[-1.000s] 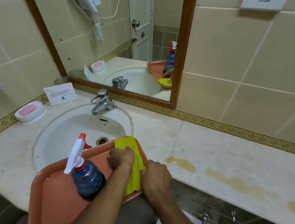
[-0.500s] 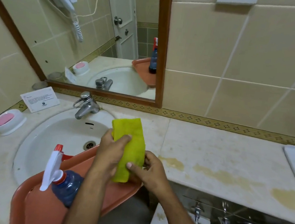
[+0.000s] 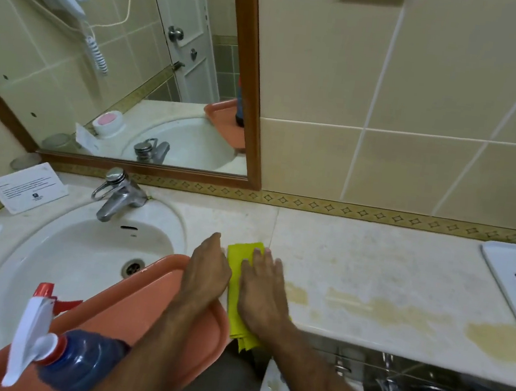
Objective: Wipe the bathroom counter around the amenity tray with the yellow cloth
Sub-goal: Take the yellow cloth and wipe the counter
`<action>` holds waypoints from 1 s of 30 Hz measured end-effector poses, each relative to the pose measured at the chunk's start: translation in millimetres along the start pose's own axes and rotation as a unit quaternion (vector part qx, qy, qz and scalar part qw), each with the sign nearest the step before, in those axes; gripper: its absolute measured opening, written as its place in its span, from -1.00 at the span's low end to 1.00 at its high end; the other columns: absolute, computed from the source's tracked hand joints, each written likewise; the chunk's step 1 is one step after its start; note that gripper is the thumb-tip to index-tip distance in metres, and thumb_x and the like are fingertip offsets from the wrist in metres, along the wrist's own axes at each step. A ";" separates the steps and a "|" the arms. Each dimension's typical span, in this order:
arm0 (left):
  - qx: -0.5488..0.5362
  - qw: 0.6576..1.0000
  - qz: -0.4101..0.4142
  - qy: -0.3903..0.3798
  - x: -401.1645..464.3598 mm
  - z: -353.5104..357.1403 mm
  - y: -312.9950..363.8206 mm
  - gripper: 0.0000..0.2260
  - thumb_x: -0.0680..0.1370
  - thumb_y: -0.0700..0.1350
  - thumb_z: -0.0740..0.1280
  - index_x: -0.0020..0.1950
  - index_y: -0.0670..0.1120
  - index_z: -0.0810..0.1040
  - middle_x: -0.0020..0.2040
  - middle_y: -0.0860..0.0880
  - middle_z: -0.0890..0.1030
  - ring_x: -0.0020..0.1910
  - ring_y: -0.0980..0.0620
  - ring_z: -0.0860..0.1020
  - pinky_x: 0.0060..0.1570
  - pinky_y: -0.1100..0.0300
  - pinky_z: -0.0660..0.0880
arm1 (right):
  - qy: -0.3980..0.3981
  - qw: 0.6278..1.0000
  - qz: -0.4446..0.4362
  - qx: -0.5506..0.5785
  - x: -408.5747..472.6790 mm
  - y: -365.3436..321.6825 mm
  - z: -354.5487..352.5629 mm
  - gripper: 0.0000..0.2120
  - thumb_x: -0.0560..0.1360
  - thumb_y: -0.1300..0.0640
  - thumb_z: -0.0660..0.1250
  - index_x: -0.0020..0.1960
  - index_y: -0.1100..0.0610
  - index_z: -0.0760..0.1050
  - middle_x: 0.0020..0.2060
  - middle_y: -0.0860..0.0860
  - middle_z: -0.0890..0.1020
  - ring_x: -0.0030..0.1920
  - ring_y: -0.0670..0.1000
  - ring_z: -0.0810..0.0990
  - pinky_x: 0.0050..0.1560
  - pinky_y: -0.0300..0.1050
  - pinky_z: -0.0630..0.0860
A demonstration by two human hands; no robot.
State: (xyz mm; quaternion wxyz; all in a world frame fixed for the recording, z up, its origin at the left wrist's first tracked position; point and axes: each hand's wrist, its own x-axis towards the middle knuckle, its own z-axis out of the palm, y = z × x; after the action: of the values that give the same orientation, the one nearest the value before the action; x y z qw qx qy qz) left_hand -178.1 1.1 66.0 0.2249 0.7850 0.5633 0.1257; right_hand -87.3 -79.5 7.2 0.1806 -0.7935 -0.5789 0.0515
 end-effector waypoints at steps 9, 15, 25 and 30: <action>0.077 0.992 0.101 0.021 23.7 18.0 -7.0 -0.57 0.57 -0.19 0.09 0.38 -0.35 0.40 0.31 -0.34 0.52 0.32 -0.26 0.49 0.37 -0.03 0.34 | 0.001 1.000 -0.006 0.000 6.0 15.4 26.4 -0.45 0.57 -0.08 0.12 0.46 0.19 0.36 0.47 0.22 0.36 0.49 0.22 0.28 0.45 0.27 0.23; 0.108 0.986 0.120 -0.048 20.3 49.4 31.9 -0.34 0.58 0.13 -0.09 0.53 -0.31 0.12 0.55 -0.31 0.17 0.56 -0.22 0.10 0.53 -0.08 0.04 | 0.013 0.998 0.045 -0.037 -0.4 74.2 4.4 -0.44 0.56 -0.06 0.10 0.47 0.21 0.34 0.48 0.22 0.34 0.51 0.23 0.25 0.47 0.30 0.16; 0.171 0.957 0.226 -0.058 -3.7 116.9 44.2 -0.27 0.57 0.23 -0.29 0.58 -0.24 -0.02 0.60 -0.20 -0.06 0.59 -0.14 -0.08 0.52 -0.03 -0.24 | 0.006 0.988 0.132 -0.079 -1.8 185.3 -40.5 -0.28 0.51 -0.22 0.02 0.51 0.21 0.24 0.52 0.22 0.25 0.55 0.20 0.13 0.51 0.27 0.03; 0.165 0.961 0.218 -0.042 0.3 121.2 39.5 -0.34 0.59 0.21 -0.23 0.59 -0.14 -0.17 0.60 -0.10 -0.19 0.58 -0.01 -0.25 0.54 -0.02 -0.25 | -0.002 0.980 0.158 -0.117 5.7 267.6 -68.8 -0.26 0.52 -0.26 -0.01 0.50 0.23 0.26 0.50 0.24 0.29 0.53 0.22 0.18 0.50 0.24 0.03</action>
State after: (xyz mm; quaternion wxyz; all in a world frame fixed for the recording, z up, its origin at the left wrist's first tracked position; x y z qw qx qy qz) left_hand -90.6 -34.7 -19.6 0.0829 0.9198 0.3811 0.0436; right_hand 175.4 -160.5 -20.7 0.0744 -0.8906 -0.4484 0.0130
